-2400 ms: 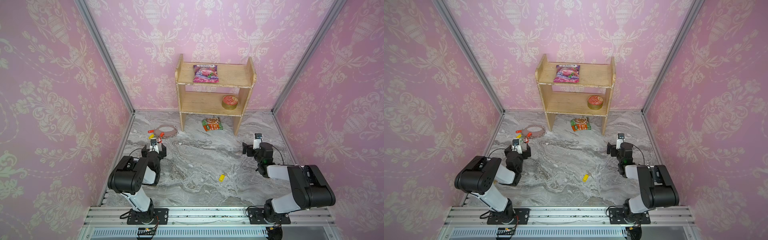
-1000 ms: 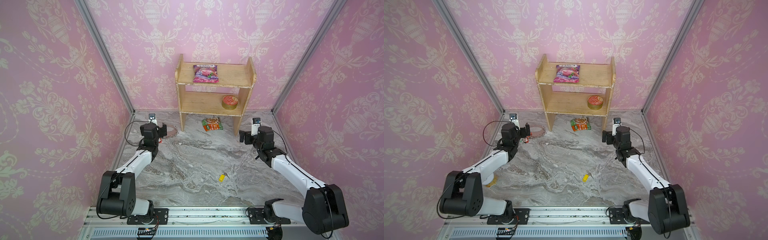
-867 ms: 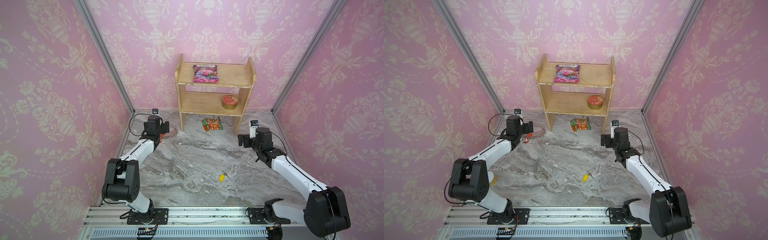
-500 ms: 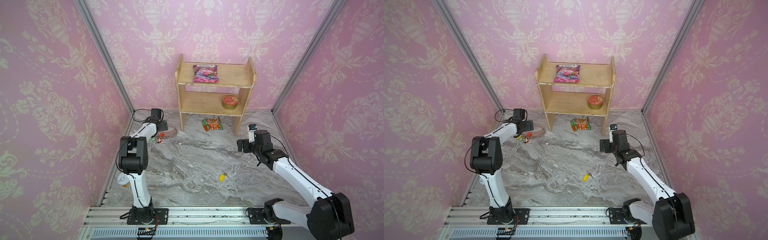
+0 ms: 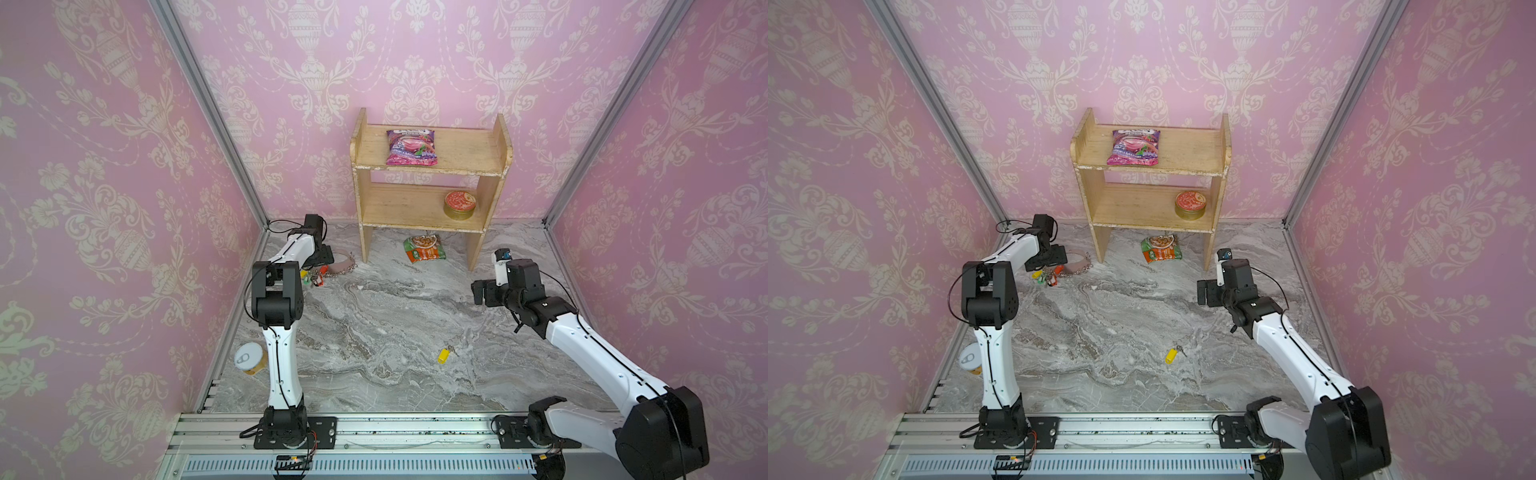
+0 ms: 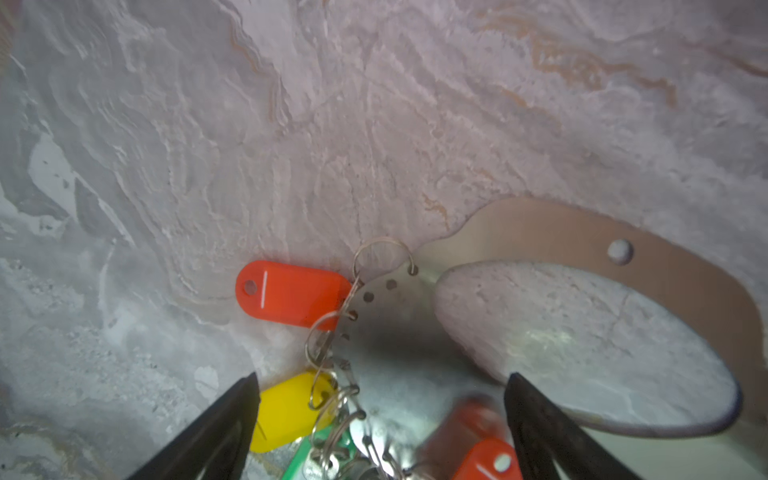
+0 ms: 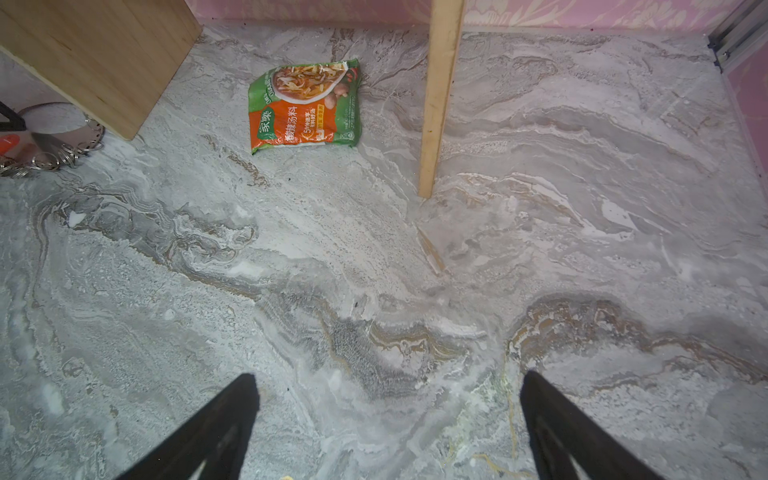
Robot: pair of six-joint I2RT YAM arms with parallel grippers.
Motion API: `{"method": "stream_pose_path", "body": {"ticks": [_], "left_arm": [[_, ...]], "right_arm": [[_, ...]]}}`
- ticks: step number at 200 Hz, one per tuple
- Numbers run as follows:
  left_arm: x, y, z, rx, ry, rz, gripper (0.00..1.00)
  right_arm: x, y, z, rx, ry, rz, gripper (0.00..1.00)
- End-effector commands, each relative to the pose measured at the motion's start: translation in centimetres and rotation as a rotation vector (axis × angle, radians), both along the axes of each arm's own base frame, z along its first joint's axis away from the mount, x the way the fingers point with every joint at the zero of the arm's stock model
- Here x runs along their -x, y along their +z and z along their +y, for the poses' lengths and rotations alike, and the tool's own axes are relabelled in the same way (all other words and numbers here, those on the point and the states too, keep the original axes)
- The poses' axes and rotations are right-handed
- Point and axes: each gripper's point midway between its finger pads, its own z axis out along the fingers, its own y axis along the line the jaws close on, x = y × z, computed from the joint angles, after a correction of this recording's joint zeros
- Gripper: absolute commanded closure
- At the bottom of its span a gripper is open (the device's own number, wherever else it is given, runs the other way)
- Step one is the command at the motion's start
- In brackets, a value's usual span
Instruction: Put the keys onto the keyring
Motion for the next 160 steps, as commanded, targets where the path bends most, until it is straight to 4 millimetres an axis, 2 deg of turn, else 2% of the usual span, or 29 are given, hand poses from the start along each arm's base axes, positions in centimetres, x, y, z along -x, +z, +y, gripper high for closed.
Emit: {"method": "stream_pose_path", "body": {"ticks": [1, 40, 93, 106, 134, 160], "left_arm": [[2.4, -1.7, 0.2, 0.017, 0.041, 0.105, 0.06], [5.4, -3.1, -1.0, 0.066, 0.056, 0.159, 0.08], [9.9, -3.0, -2.7, 0.134, 0.111, 0.164, 0.10], [9.3, -1.7, -2.5, 0.116, 0.103, 0.122, 0.10], [5.8, 1.6, -1.9, 0.085, 0.078, -0.003, 0.07], [3.3, 2.2, -1.2, 0.036, 0.069, -0.016, 0.04]], "right_arm": [[0.0, 2.0, 0.5, -0.036, 0.006, -0.031, 0.00], [0.2, 2.5, 0.9, -0.056, 0.019, -0.042, 0.00], [0.6, 2.5, 1.2, -0.065, 0.030, -0.035, 0.00], [0.6, 2.6, 1.2, -0.066, 0.030, -0.041, 0.00], [0.6, 2.7, 1.4, -0.067, 0.035, -0.048, 0.00], [0.6, 2.7, 1.5, -0.066, 0.039, -0.044, 0.00]]}}
